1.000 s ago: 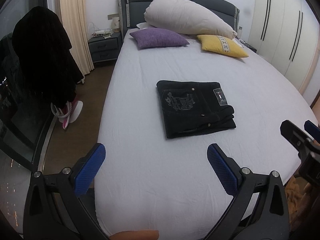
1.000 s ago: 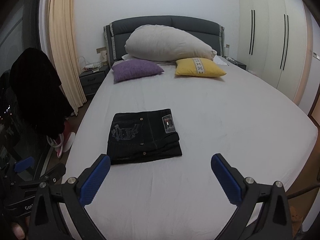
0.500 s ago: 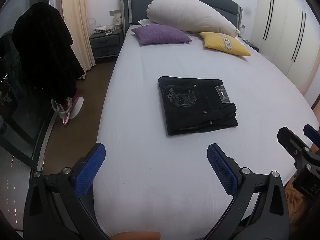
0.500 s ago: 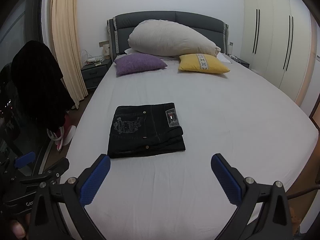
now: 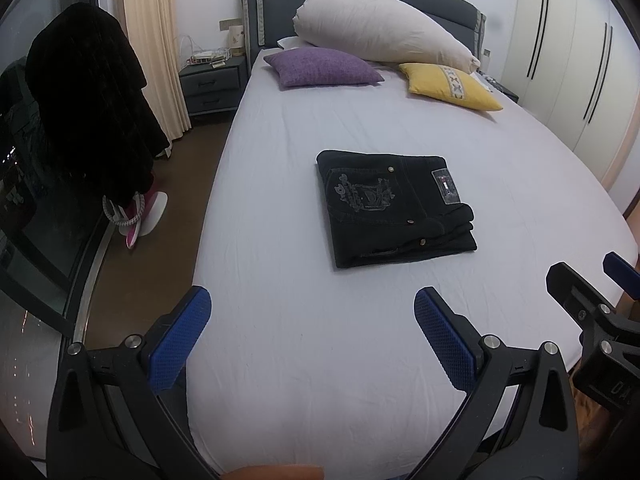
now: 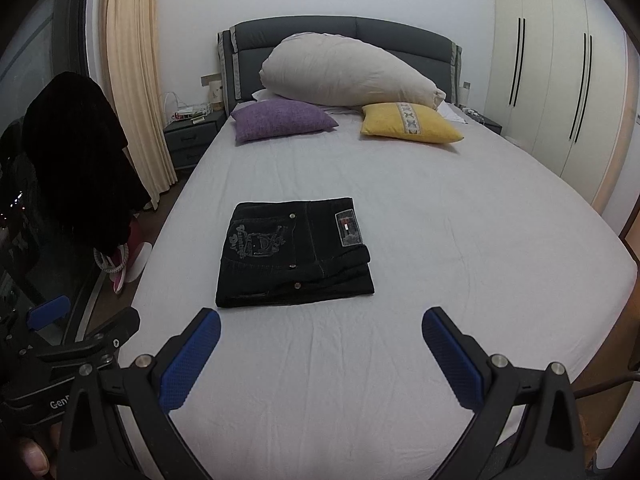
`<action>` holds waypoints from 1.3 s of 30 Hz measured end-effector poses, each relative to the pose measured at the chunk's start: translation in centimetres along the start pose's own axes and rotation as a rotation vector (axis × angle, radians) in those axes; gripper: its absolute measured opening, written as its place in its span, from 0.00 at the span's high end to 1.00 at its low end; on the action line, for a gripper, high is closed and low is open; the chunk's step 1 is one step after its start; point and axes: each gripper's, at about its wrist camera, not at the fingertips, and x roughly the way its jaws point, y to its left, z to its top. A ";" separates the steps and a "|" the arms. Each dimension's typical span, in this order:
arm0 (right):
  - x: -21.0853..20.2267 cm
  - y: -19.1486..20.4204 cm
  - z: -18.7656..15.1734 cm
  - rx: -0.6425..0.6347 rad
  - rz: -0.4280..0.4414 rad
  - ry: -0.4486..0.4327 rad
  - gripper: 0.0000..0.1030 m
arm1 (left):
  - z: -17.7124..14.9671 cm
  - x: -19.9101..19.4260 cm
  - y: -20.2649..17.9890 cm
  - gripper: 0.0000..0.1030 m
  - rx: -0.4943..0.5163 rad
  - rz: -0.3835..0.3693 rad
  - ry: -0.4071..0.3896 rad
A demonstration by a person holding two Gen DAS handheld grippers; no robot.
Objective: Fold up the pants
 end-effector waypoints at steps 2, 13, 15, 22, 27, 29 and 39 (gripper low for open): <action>0.0 0.0 0.0 0.001 0.001 0.000 0.00 | 0.0 0.0 0.0 0.00 0.000 0.001 -0.001; 0.1 0.1 -0.3 0.000 0.003 0.002 0.00 | -0.3 0.2 -0.1 0.00 0.000 0.003 0.002; 0.1 0.2 -0.4 0.000 0.004 0.004 0.00 | -0.3 0.2 0.0 0.00 0.000 0.002 0.003; 0.1 0.2 -0.5 0.000 0.005 0.004 0.00 | -0.2 0.1 0.1 0.00 0.000 0.002 0.003; 0.0 0.2 -0.4 -0.001 0.004 0.004 0.00 | -0.3 0.2 0.2 0.00 0.001 0.001 0.005; 0.0 0.2 -0.5 0.000 0.004 0.004 0.00 | -0.3 0.2 0.2 0.00 0.001 0.001 0.005; -0.1 0.1 -0.4 0.000 0.005 0.005 0.00 | -0.7 0.4 0.5 0.00 -0.002 0.003 0.011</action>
